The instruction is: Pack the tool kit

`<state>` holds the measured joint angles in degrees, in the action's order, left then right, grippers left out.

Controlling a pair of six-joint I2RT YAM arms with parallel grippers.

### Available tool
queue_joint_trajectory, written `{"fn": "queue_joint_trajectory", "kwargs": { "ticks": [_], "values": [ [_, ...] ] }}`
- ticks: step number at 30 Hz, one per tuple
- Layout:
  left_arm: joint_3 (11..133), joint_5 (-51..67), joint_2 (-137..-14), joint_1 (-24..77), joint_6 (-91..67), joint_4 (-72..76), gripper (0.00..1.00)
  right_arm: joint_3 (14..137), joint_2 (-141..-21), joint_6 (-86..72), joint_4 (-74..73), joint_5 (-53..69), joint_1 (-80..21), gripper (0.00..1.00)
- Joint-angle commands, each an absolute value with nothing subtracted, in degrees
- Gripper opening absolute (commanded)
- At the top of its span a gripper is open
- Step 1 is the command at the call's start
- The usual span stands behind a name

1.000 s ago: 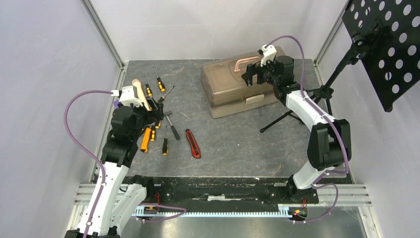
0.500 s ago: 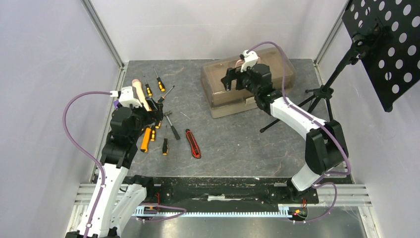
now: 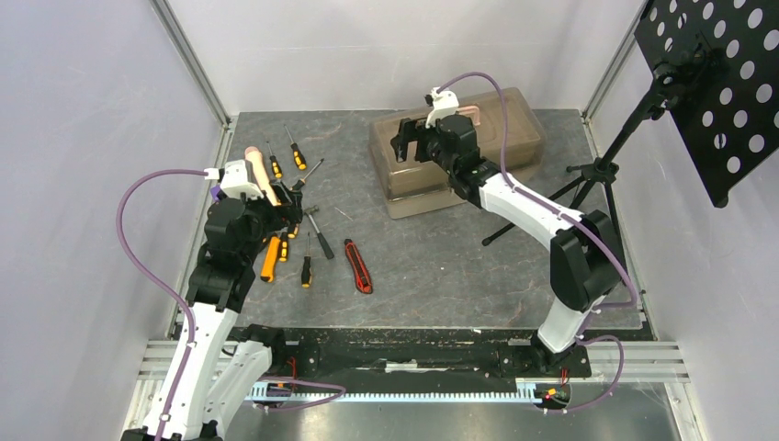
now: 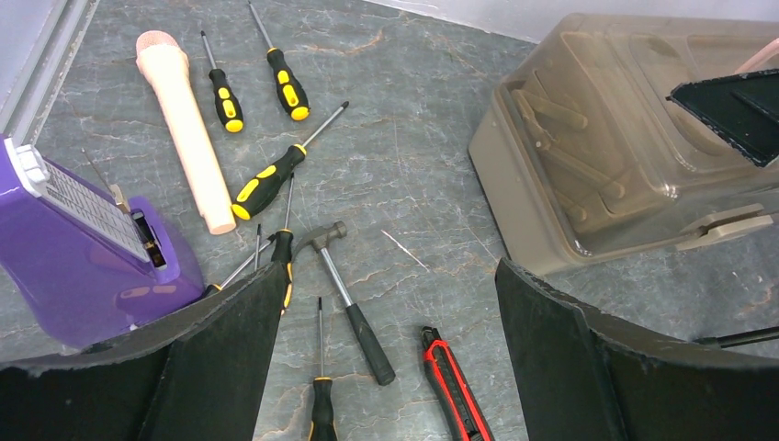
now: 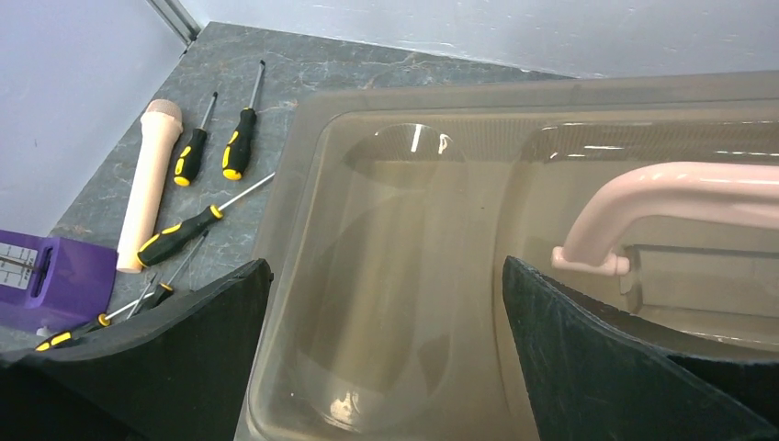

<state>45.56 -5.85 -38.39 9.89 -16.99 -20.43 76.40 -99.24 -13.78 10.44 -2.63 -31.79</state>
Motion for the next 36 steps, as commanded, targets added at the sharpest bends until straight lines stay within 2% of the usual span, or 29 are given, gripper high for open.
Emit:
{"fn": "queue_joint_trajectory", "kwargs": {
  "ticks": [1,6,13,17,23,28,31,36],
  "values": [
    [45.6,-6.4,-38.4,10.2,-14.6,-18.4,0.90,78.7,-102.9,-18.3,3.6,2.3,-37.3,0.98],
    [45.5,-6.4,-38.2,10.2,-14.5,-18.5,0.90,80.9,-105.4,-19.5,3.3,2.2,-40.0,0.98],
    [45.5,-6.6,-38.8,10.2,-14.4,-18.5,0.90,92.8,-111.3,-17.7,2.4,7.8,-44.5,0.98],
    [45.7,-5.8,-40.2,10.2,-15.0,-18.2,0.90,95.7,-108.8,-13.1,0.1,10.0,-43.5,0.98],
    [53.1,-0.3,-50.2,10.2,-22.5,-22.0,0.90,86.9,-94.2,-6.7,-4.0,11.4,-33.6,0.98],
    [55.3,4.0,-58.5,11.4,-30.3,-16.3,0.89,75.7,-83.8,-5.0,-5.5,8.5,-21.3,0.98],
    [57.8,3.6,-64.2,11.6,-32.8,-14.1,0.89,72.2,-82.9,-6.0,-6.9,8.8,-15.7,0.98],
    [63.0,1.6,-72.3,11.6,-35.9,-12.0,0.89,69.6,-84.5,-9.1,-5.4,11.1,-13.1,0.98]
  ]
}}
